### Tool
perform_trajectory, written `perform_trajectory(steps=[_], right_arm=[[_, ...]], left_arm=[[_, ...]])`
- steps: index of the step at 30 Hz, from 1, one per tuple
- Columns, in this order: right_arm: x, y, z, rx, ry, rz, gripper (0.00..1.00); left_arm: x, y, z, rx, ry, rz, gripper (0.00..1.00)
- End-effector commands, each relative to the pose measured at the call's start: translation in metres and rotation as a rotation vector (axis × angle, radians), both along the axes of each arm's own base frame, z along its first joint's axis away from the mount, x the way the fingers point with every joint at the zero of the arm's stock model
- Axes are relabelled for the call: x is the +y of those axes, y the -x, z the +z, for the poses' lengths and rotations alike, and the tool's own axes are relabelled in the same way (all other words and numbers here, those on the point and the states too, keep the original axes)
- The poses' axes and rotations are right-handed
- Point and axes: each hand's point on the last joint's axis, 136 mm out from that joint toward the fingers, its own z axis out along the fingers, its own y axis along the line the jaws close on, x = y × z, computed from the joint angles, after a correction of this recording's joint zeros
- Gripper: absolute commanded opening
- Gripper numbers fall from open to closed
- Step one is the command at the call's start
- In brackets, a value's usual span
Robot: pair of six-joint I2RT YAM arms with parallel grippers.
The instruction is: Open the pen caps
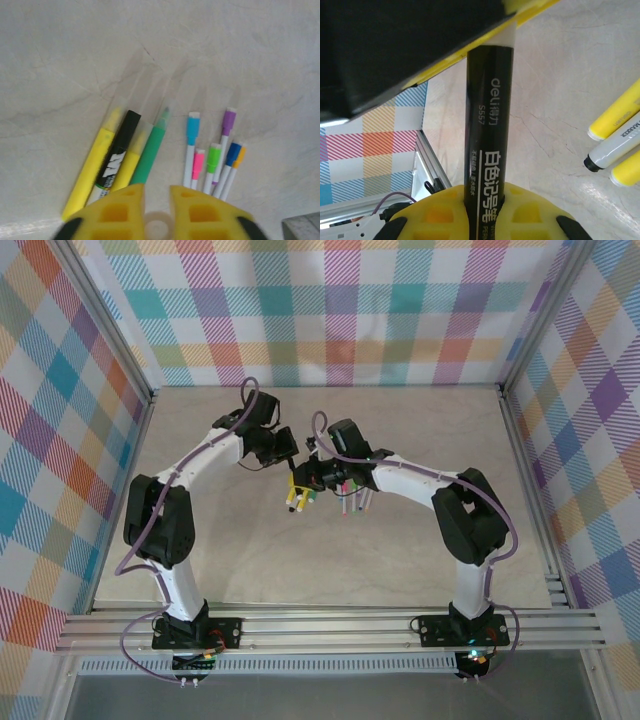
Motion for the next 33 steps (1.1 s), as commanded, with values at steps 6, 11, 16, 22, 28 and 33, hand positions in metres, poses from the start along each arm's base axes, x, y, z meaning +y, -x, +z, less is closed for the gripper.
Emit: perform_trajectory(steps=[6,11,16,22,28,33], right_arm=[[-0.006,0.028,0.023,-0.034,-0.031,0.073,0.0],[-0.025,0.086,0.014,0.02,0.03,0.181,0.0],[-0.047,0.121,0.009,0.053,0.065,0.176,0.0],[-0.118,0.069,-0.011,-0.06,0.356,-0.072,0.0],[-0.23,-0.048,-0.03,-0.209,0.798,-0.407,0.0],[-0.296,-0.112,-0.051,-0.107,0.924,-0.583,0.0]], left_arm=[[0.015,-0.013,-0.005,-0.004,-0.061,0.055,0.0],[0.028,-0.034,0.002,-0.02,-0.061,0.091,0.0],[0.028,-0.051,0.006,-0.033,-0.071,0.103,0.0],[0.064,-0.058,0.0,-0.017,-0.169,0.112,0.0],[0.147,-0.06,-0.01,-0.014,-0.391,0.161,0.0],[0.207,-0.062,-0.02,0.051,-0.518,0.211,0.0]])
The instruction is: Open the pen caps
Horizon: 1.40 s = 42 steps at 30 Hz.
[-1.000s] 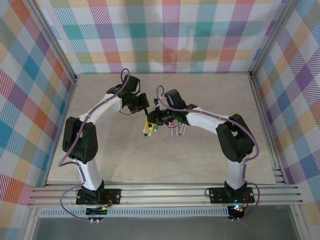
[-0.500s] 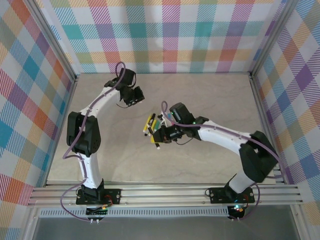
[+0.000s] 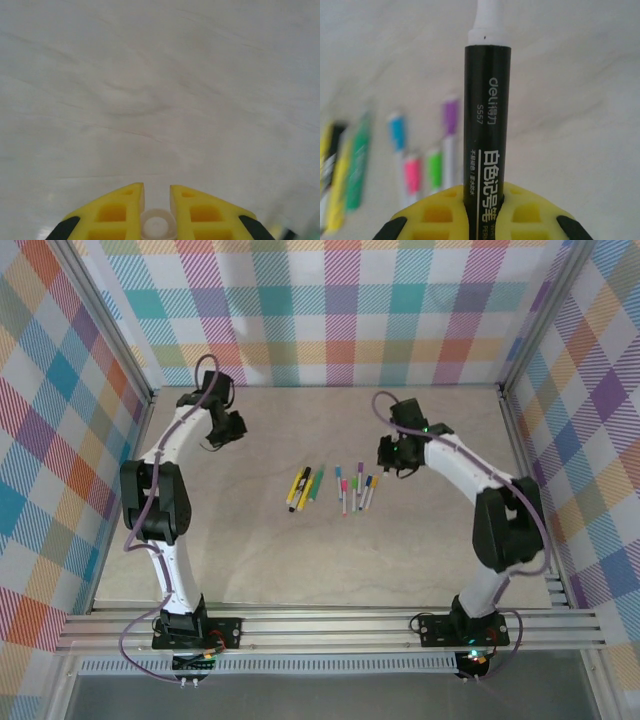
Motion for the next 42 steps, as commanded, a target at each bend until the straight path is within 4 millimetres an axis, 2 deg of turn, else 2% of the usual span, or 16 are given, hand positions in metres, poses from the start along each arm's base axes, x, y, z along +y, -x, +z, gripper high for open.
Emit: perform_trajectory(steps=[1,6,10,16,25,28,30,36,42], right_arm=[[-0.058,-0.019,-0.021,0.066,0.156,-0.115,0.0],[-0.119,-0.045,-0.037,0.104,0.195,-0.242,0.0],[-0.157,-0.054,-0.042,0.134,0.249,-0.304,0.0],[-0.186,-0.061,-0.048,0.184,0.311,-0.343,0.0],[-0.192,-0.059,-0.083,0.242,0.317,-0.353,0.0],[-0.193,-0.057,-0.089,0.262,0.311,-0.358,0.01],[-0.193,-0.058,-0.087,0.251,0.31,-0.358,0.06],[-0.192,-0.053,-0.091,0.276,0.31,-0.354,0.23],[-0.189,-0.049,-0.093,0.289,0.286,-0.368,0.29]], left_arm=[[0.043,0.004,-0.008,0.073,-0.13,0.013,0.0],[0.082,0.006,-0.022,0.099,-0.129,0.092,0.0],[0.098,0.005,-0.039,0.125,-0.112,0.134,0.0],[0.11,0.0,-0.071,0.199,-0.133,0.158,0.0],[0.112,0.0,-0.096,0.247,-0.117,0.177,0.01],[0.11,0.0,-0.099,0.247,-0.106,0.177,0.12],[0.11,0.0,-0.099,0.246,-0.106,0.177,0.2],[0.109,0.001,-0.098,0.243,-0.098,0.174,0.27],[0.106,0.0,-0.093,0.232,-0.084,0.169,0.31]])
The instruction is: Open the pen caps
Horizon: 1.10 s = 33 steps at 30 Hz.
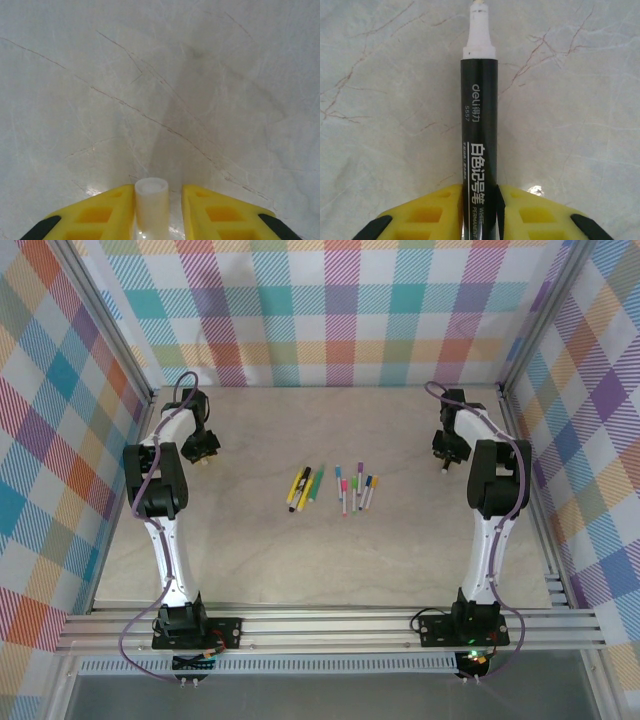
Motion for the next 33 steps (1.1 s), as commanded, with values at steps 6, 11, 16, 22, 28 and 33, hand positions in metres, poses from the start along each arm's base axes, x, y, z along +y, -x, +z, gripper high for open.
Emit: perform_trajectory(steps=[6,11,16,22,28,33], right_arm=[[0.002,0.011,-0.003,0.023,-0.038,-0.026,0.35],[0.007,0.008,0.009,-0.016,-0.069,-0.025,0.41],[0.01,0.012,0.024,-0.043,-0.087,-0.041,0.46],[0.038,0.042,0.081,-0.206,-0.065,0.014,0.5],[0.113,0.096,0.118,-0.306,-0.133,0.209,0.57],[0.156,0.141,0.118,-0.311,-0.303,0.26,0.58]], left_arm=[[0.001,-0.002,0.023,-0.043,0.03,0.012,0.32],[0.0,-0.004,0.044,-0.09,0.037,0.025,0.41],[0.003,0.004,0.078,-0.116,0.01,0.041,0.47],[-0.035,0.023,0.144,-0.302,0.08,0.014,0.5],[-0.141,0.037,0.164,-0.389,0.216,-0.211,0.51],[-0.219,0.044,0.149,-0.367,0.24,-0.39,0.51]])
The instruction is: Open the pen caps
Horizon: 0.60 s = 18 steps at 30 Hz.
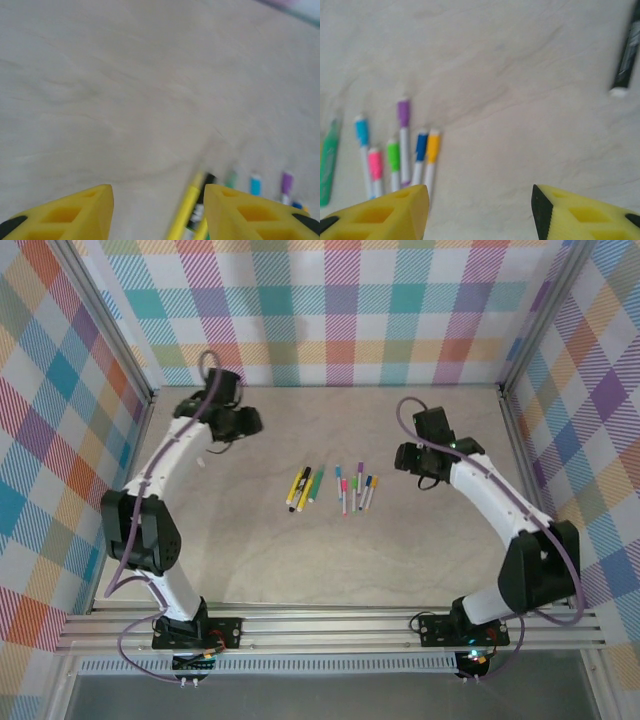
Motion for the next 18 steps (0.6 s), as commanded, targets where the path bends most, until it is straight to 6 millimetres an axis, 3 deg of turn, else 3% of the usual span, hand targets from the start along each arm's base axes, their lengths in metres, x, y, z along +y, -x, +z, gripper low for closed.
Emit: perform_trajectory(steps=[1,4,9,18], right_arm=[[0.014,0.024,-0.014,0.051,-0.103,-0.002,0.58],[0.017,0.033,-0.009,0.037,-0.132,0.008,0.51],[0.017,0.037,-0.005,0.033,-0.13,0.02,0.48],[0.022,0.036,-0.009,0.055,-0.144,0.036,0.48]], left_arm=[[-0.04,0.004,-0.03,0.052,0.0,-0.086,0.51],[-0.064,0.005,-0.051,0.094,-0.022,-0.139,0.49],[-0.086,0.005,-0.079,0.138,-0.052,-0.182,0.48],[-0.098,0.003,-0.118,0.204,-0.075,-0.211,0.46]])
